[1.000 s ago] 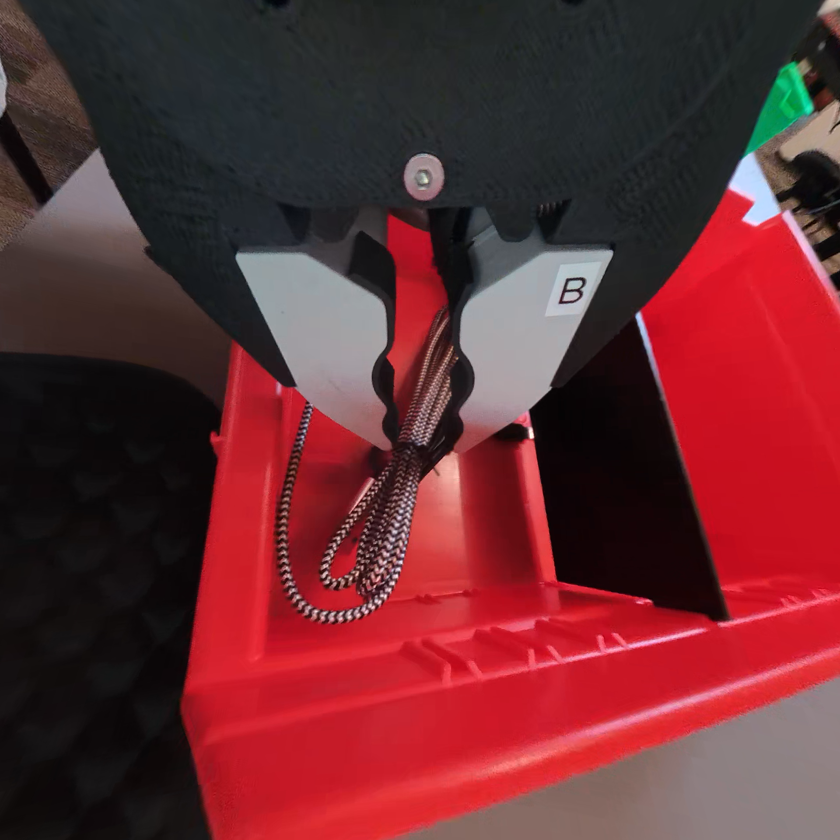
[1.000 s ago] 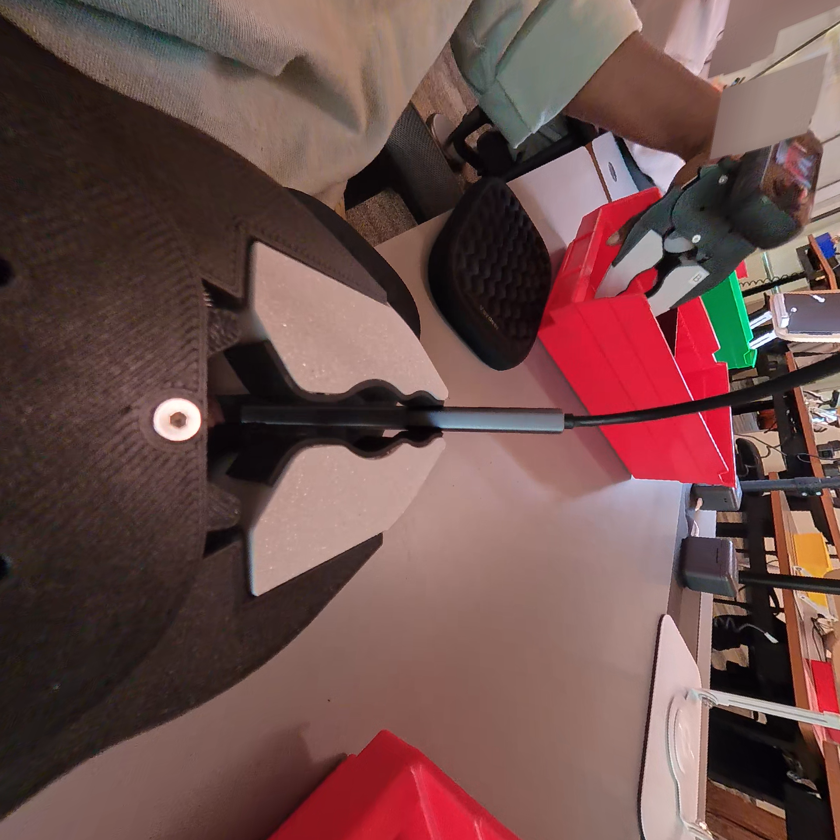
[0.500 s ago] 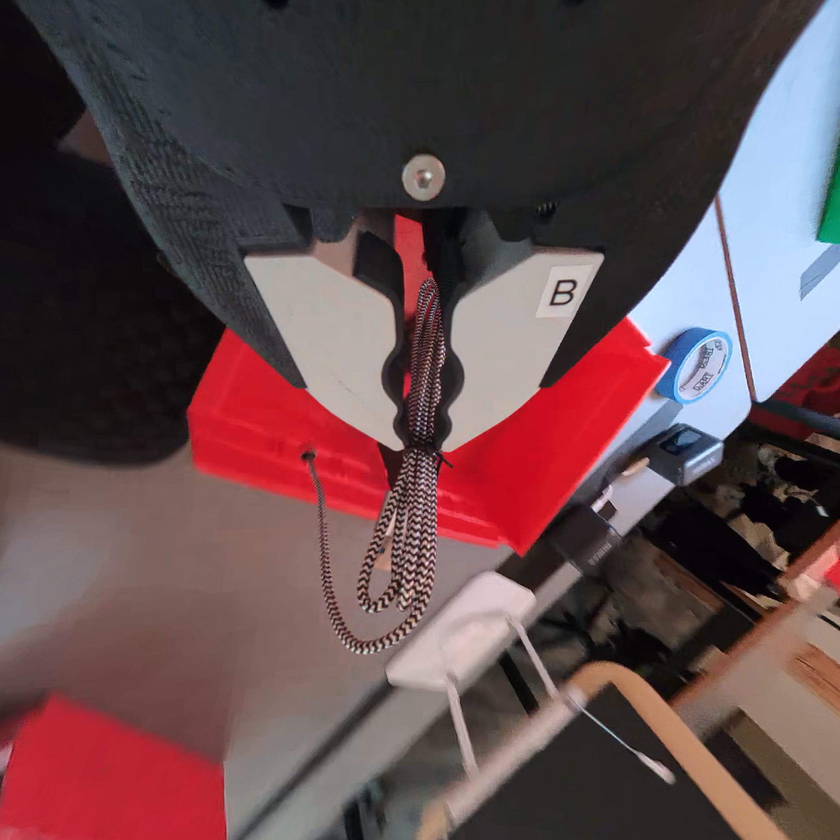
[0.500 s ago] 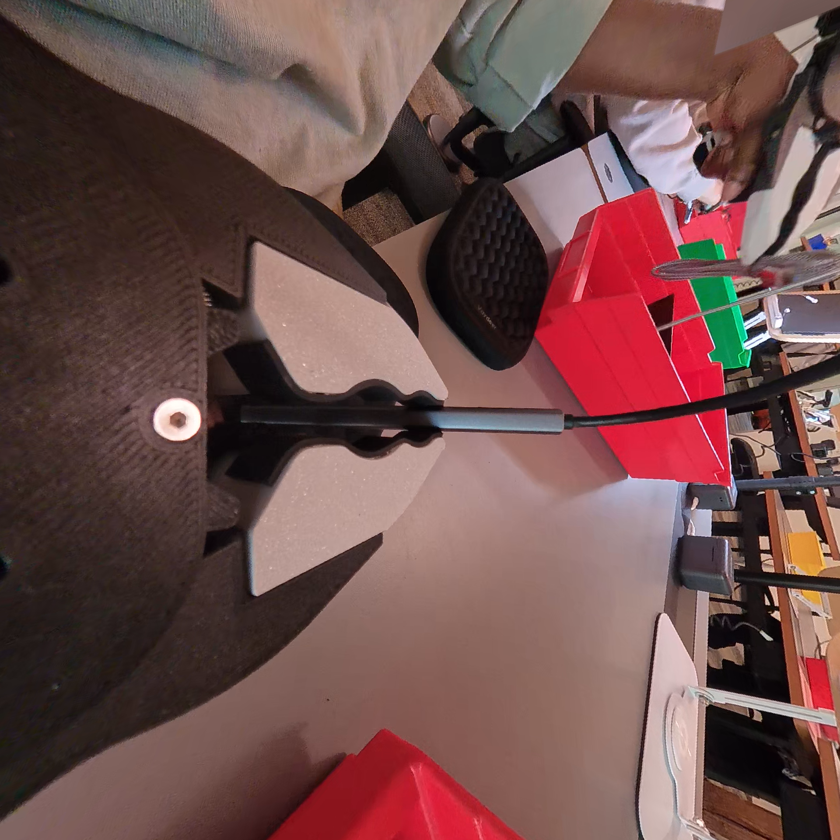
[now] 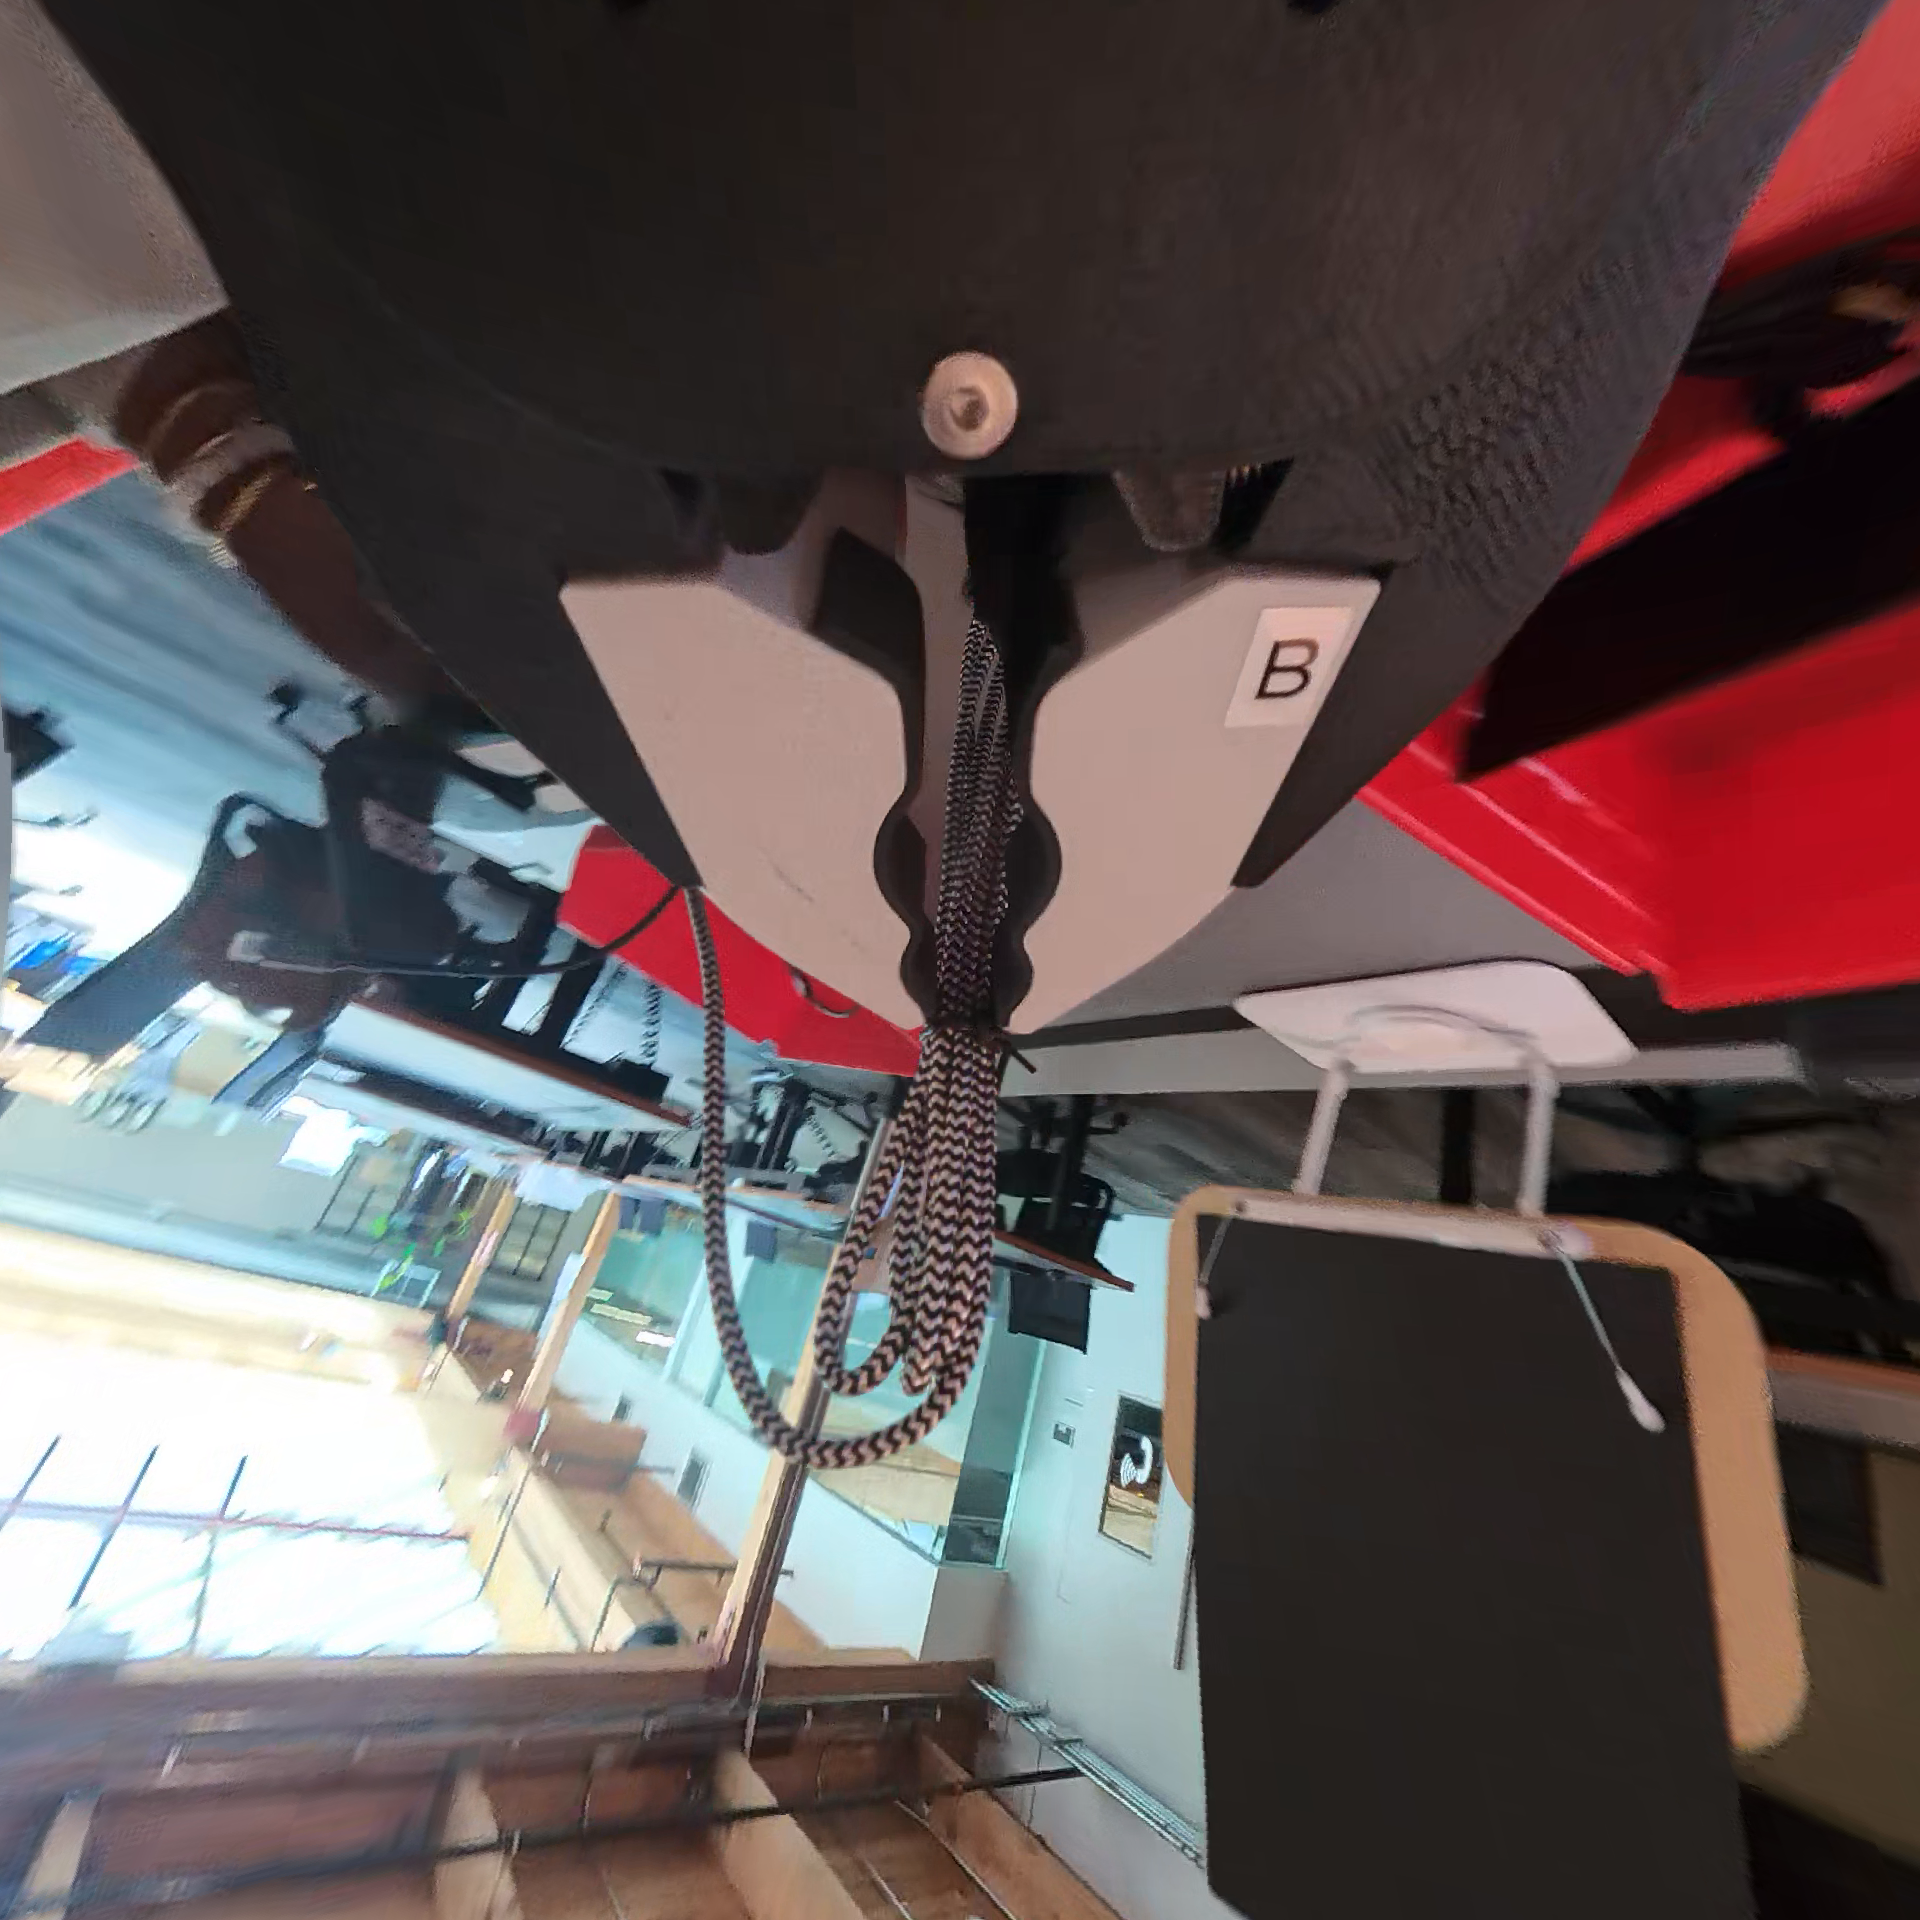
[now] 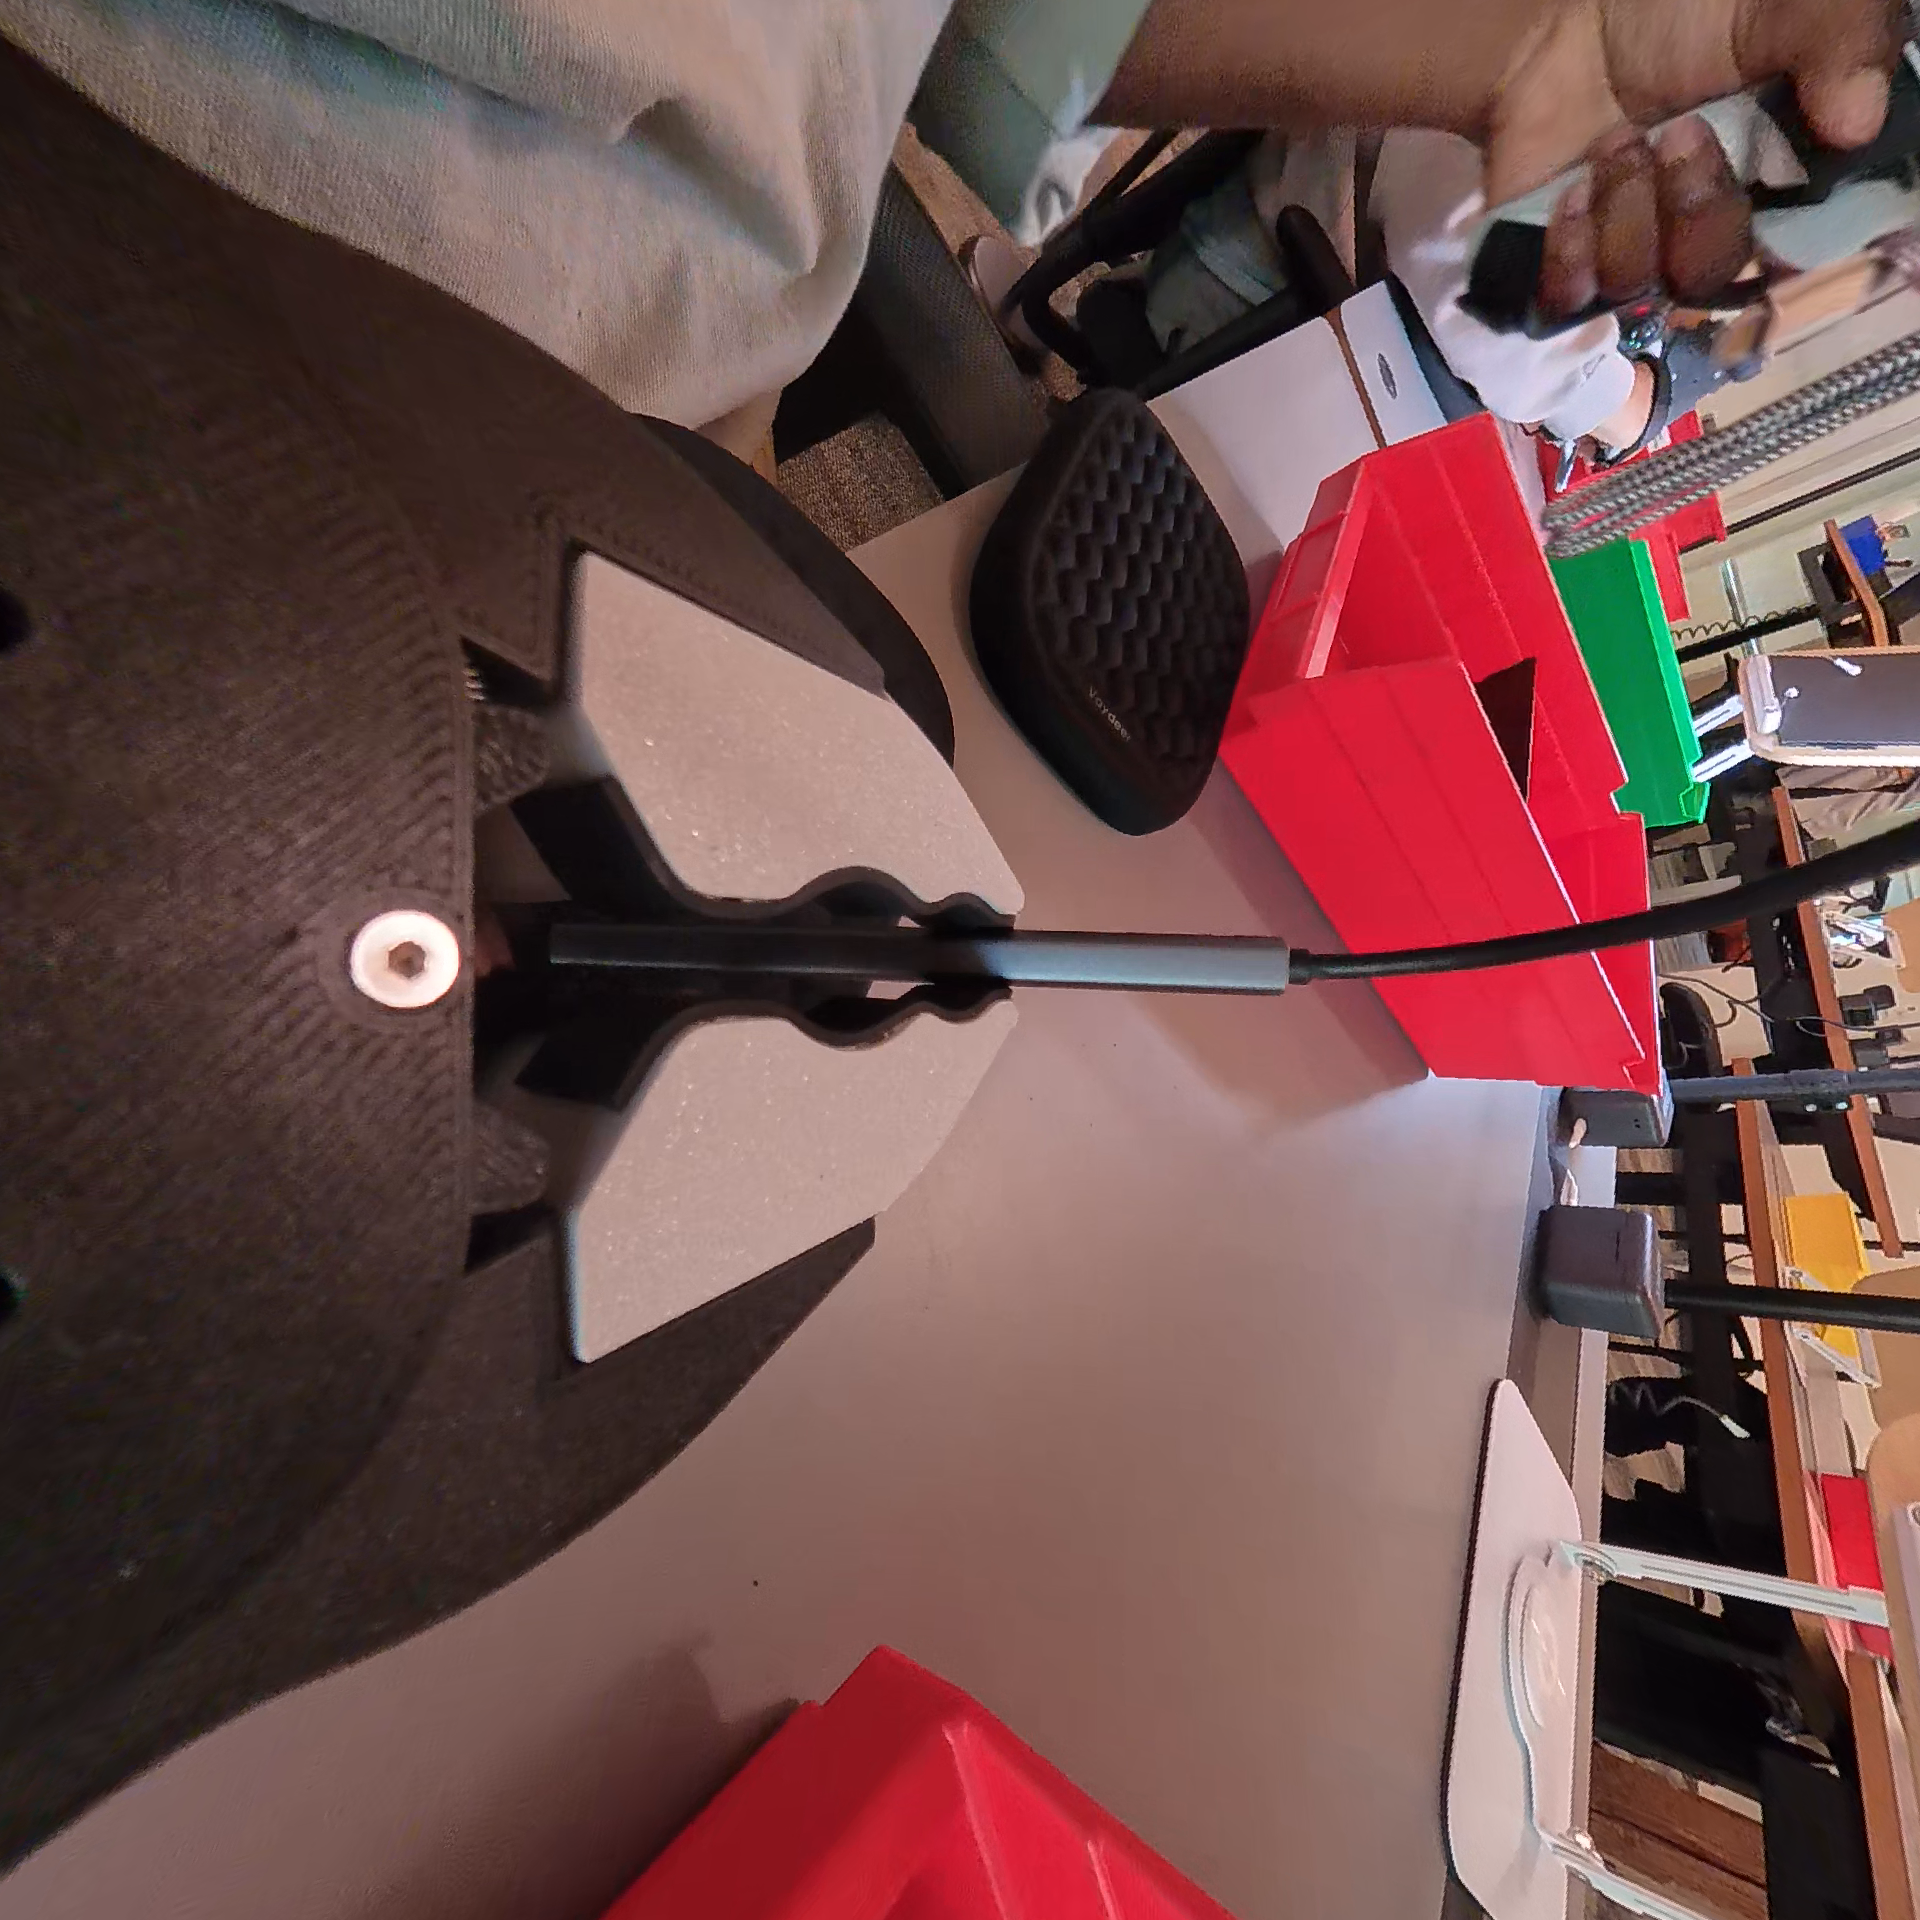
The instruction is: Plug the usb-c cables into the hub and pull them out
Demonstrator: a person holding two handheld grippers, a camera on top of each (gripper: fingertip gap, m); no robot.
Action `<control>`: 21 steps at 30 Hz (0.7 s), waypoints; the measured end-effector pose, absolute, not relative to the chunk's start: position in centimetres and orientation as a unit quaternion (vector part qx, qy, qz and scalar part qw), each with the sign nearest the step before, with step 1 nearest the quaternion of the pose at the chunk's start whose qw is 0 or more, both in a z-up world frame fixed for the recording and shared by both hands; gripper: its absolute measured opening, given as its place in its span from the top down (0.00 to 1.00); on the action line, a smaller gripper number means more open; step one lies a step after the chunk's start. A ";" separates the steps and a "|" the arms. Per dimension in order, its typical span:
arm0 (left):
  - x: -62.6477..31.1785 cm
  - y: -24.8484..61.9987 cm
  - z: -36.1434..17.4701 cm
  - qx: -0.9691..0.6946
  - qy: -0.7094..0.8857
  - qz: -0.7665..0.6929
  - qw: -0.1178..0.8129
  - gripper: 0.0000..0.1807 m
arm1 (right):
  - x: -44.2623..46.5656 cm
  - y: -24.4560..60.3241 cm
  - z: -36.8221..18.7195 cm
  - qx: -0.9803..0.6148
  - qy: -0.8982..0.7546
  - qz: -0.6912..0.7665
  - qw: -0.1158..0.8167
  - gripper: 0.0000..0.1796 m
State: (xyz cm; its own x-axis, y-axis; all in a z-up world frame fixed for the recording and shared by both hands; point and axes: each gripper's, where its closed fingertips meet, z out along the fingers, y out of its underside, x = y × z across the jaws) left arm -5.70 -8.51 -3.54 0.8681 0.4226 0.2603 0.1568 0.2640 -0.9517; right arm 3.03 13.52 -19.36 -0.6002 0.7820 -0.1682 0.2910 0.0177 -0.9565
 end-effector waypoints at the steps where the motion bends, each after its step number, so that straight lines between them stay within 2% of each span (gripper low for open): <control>1: -4.9 -7.3 -4.3 -0.595 -0.253 0.069 0.760 0.94 | 3.0 13.5 -19.4 -0.394 -0.681 0.580 0.212 0.95; 4: -2.2 -2.8 -6.7 -0.590 -0.256 0.032 0.765 0.94 | 3.0 13.5 -19.4 -0.393 -0.681 0.580 0.213 0.95; 8: -1.2 1.1 -7.8 -0.510 -0.249 0.048 0.822 0.94 | 3.1 13.6 -19.2 -0.392 -0.677 0.584 0.217 0.95; 10: -2.0 2.4 -10.4 -0.524 -0.282 0.051 0.802 0.94 | 3.2 13.7 -19.1 -0.393 -0.674 0.587 0.217 0.95; 13: -3.2 2.6 -14.0 -0.550 -0.331 0.044 0.765 0.94 | 3.2 13.7 -19.1 -0.392 -0.674 0.588 0.217 0.95; 21: -3.4 -1.1 -15.2 -0.571 -0.370 0.065 0.730 0.94 | 3.2 13.7 -19.1 -0.391 -0.673 0.589 0.217 0.95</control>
